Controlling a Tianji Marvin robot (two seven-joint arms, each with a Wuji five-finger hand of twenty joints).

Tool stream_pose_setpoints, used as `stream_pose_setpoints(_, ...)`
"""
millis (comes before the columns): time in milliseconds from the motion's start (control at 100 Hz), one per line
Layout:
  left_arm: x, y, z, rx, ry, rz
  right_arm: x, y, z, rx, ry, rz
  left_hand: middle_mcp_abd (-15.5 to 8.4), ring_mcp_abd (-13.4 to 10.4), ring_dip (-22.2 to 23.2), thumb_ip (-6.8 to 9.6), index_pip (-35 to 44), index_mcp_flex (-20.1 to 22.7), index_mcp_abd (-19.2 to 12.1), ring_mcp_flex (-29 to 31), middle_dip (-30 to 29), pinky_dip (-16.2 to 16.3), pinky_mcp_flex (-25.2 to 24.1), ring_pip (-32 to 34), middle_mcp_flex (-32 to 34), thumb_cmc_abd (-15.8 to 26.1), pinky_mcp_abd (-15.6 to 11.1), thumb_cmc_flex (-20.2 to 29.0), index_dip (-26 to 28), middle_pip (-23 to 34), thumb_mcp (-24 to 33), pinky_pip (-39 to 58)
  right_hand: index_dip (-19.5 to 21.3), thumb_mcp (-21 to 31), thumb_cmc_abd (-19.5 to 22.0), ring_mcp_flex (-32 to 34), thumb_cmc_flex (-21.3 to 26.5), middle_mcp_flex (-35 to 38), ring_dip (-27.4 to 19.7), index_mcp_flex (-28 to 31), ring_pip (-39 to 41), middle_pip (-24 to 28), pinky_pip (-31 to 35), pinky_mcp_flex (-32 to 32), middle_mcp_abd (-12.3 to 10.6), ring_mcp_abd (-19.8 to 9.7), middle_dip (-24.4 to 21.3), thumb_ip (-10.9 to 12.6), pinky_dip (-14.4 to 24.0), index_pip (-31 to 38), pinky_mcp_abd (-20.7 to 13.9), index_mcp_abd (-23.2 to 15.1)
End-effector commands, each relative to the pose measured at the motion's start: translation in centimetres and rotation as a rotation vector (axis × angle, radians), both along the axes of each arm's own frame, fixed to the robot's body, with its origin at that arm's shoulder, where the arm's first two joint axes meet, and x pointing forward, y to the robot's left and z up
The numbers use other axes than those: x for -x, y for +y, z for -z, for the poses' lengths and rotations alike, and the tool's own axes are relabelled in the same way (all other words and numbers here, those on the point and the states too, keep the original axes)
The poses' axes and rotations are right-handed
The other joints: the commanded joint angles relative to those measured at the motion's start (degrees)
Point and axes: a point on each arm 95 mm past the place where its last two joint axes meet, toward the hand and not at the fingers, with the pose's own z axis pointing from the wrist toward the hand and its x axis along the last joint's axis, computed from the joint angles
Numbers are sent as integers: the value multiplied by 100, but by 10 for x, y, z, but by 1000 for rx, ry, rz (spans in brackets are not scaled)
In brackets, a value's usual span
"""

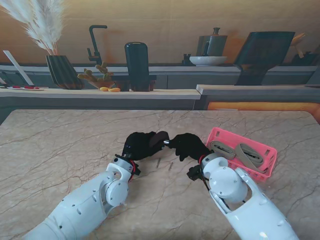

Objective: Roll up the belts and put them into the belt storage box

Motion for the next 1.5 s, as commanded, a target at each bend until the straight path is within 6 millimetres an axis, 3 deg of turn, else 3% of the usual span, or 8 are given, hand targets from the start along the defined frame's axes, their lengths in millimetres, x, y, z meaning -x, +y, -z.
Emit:
stream_pose_setpoints(0, -2, -1, -1, 6, 6, -3, -6, 9, -8, -18, -14, 7, 137, 219, 101, 27, 280, 345, 42, 332, 48, 170, -183, 683, 740, 179, 84, 28, 9, 817, 218, 10, 79, 30, 222, 322, -283, 290, -58, 244, -5, 0, 47, 87, 151, 46, -56, 212, -57, -13, 197, 130)
stream_pose_setpoints(310, -2, -4, 1, -28, -5, 20, -25, 34, -9, 43, -25, 47, 178, 275, 98, 28, 266, 439, 70, 331, 40, 224, -181, 678, 742, 147, 85, 35, -91, 818, 260, -13, 210, 35, 154, 1402, -119, 1335, -149, 1070, 632, 463, 932, 891, 158, 46, -177, 185, -320, 570, 162, 171)
stream_pose_setpoints(560, -2, -6, 0, -32, -7, 31, -31, 46, -4, 31, 42, 43, 172, 270, 96, 26, 275, 437, 70, 331, 31, 241, -180, 681, 743, 143, 84, 17, -116, 803, 279, -20, 65, -290, -164, 1391, 1166, 1331, -286, 998, 672, 443, 1112, 876, 42, -83, -259, 282, -644, 655, 63, 71)
stream_pose_setpoints(690, -2, -6, 0, -30, -5, 35, -30, 46, -2, 11, 85, 33, 177, 270, 95, 23, 280, 437, 70, 331, 32, 248, -180, 681, 743, 132, 84, 10, -126, 806, 290, -23, 24, 1597, -625, 1334, 1491, 1256, -267, 889, 516, 324, 1049, 805, -103, -179, -266, 69, -678, 642, -48, -108)
stream_pose_setpoints(780, -1, -7, 1, -24, 1, 40, -29, 45, -2, 9, 95, 33, 188, 279, 89, 20, 272, 460, 78, 328, 30, 253, -180, 671, 743, 124, 84, -9, -141, 801, 299, -25, -1394, 1900, -791, 1314, 2122, 1247, -245, 366, 422, 230, 1005, 800, -197, -259, -271, -642, -641, 1914, -91, -333)
stream_pose_setpoints(920, -1, -8, 1, -22, 5, 49, -27, 41, -2, -12, 124, 22, 145, 264, 57, 15, 213, 454, 21, 327, -4, 256, -189, 597, 742, 128, 69, -87, -186, 728, 299, -48, -1827, 1877, -691, 1262, 2923, 1213, -248, 170, 319, 146, 891, 765, -276, -351, -279, -651, -645, 2621, -235, -720)
stream_pose_setpoints(1040, 0, -8, 1, -5, 14, 61, -26, 36, -2, -15, 131, 8, 41, 15, -34, -18, -428, -193, -26, -8, -29, 138, -445, -21, 249, 41, -101, -362, -365, 159, 210, -392, -1789, 1873, -594, 1182, 3176, 1066, -184, 175, 316, 176, 782, 733, -228, -364, -149, -584, -633, 2700, -415, -894)
stream_pose_setpoints(1490, 5, -4, -4, 89, 30, 91, -16, 10, -11, -237, 223, 74, -148, -37, 277, 46, -3994, -2267, -389, -2341, -486, -285, -1968, -2634, -2518, -258, -206, -968, -1763, -2743, 215, -2135, -1363, 2226, -570, 1037, 3299, 648, 501, 36, 902, 623, 689, 909, -73, -531, 688, -609, -299, 2689, -702, -913)
